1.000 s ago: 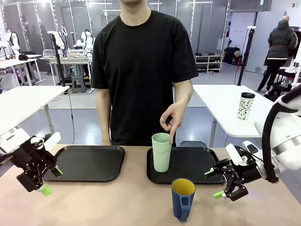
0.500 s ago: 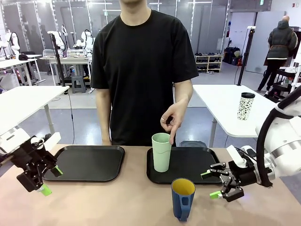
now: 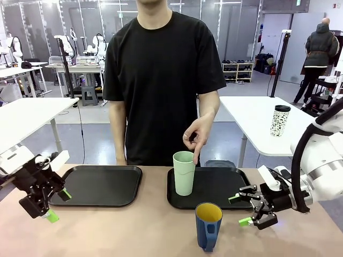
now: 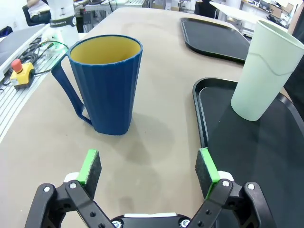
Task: Sort and store the cups by type.
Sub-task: Pick up the Handle plastic cup and place it into the empty Flat Tray.
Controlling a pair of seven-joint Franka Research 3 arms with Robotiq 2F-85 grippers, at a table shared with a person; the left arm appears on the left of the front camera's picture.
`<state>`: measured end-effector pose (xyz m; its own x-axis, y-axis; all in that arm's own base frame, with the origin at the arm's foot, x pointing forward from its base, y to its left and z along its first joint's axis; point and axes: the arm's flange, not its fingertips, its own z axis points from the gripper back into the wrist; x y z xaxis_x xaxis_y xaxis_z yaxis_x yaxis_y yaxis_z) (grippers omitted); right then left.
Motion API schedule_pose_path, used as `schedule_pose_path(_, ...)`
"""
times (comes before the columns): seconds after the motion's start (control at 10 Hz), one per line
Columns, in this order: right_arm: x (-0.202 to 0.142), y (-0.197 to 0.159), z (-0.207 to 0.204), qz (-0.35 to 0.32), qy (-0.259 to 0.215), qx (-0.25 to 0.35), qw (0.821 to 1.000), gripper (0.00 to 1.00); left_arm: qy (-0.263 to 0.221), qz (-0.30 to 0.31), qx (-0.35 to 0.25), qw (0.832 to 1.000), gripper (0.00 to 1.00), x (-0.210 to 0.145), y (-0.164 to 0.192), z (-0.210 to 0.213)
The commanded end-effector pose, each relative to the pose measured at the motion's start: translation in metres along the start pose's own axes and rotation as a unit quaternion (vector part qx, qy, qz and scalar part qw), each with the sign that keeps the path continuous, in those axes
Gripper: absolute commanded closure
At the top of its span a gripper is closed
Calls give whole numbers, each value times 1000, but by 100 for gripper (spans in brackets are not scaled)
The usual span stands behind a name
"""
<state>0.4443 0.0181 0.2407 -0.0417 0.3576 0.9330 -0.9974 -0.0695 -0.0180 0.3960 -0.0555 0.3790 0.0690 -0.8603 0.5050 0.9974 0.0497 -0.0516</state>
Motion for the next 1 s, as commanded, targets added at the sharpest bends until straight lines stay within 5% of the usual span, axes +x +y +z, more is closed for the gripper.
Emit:
schedule_pose_path(0.0, 3, 4, -6, 12, -36, 31, 999, 0, -2, 0, 9, 1000, 0, -1, 0, -3)
schedule_pose_path(0.9, 16, 23, -46, 23, -60, 64, 996, 0, -2, 0, 9, 1000, 0, -1, 0, -3)
